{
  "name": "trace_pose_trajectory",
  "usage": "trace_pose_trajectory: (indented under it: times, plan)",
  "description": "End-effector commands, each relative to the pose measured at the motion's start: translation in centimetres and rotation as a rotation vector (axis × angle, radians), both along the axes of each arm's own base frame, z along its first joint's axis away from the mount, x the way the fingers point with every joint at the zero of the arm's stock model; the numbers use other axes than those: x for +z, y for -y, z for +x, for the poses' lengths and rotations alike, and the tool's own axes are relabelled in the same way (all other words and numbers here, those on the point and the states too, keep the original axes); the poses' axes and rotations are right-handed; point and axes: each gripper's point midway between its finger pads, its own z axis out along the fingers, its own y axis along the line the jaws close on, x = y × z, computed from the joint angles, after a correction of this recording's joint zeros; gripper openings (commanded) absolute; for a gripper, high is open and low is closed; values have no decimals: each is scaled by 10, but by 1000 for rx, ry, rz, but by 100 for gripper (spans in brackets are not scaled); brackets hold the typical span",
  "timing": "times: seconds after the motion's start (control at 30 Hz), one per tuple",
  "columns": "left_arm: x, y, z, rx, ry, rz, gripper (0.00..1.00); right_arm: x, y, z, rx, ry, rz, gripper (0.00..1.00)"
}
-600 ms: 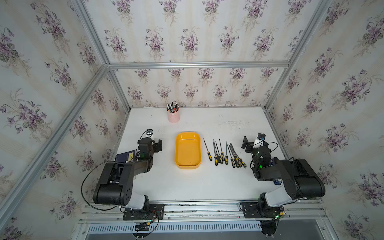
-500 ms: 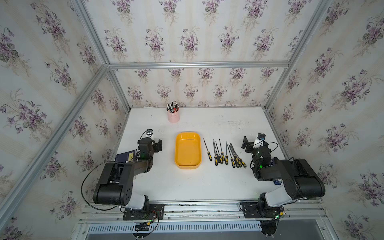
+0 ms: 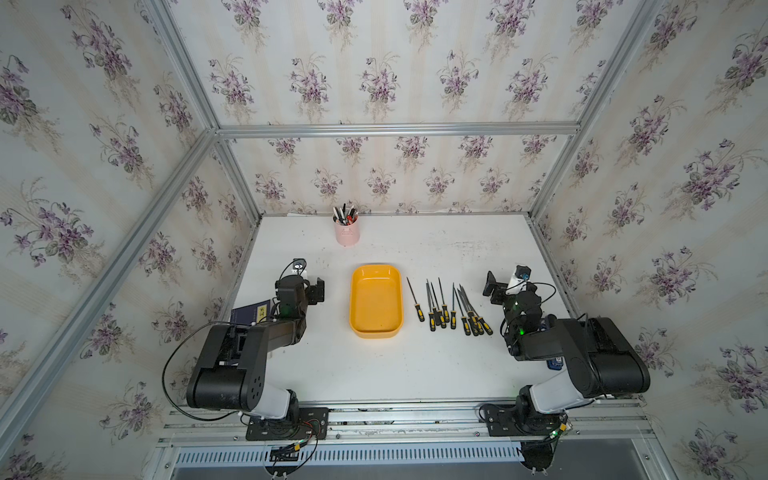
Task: Put the file tool into the storage box
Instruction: Pick up the file tool from the center of the board.
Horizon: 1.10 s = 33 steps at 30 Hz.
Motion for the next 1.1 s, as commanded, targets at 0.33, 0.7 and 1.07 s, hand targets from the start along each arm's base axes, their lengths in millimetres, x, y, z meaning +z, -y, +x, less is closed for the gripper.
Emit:
trace_pose_trajectory:
  times: [0.33,0.7,1.07]
  plan:
    - [160,-2,-54,195,-199,-260,100,99,4,-12,-114,-398,205,100]
    - [155,88,-216,190,-532,-805,100,90,-137,-106,296,-820,360,93]
    - [155,99,-241,111,-618,-768,100,44,-215,-119,418,-1047,178,69]
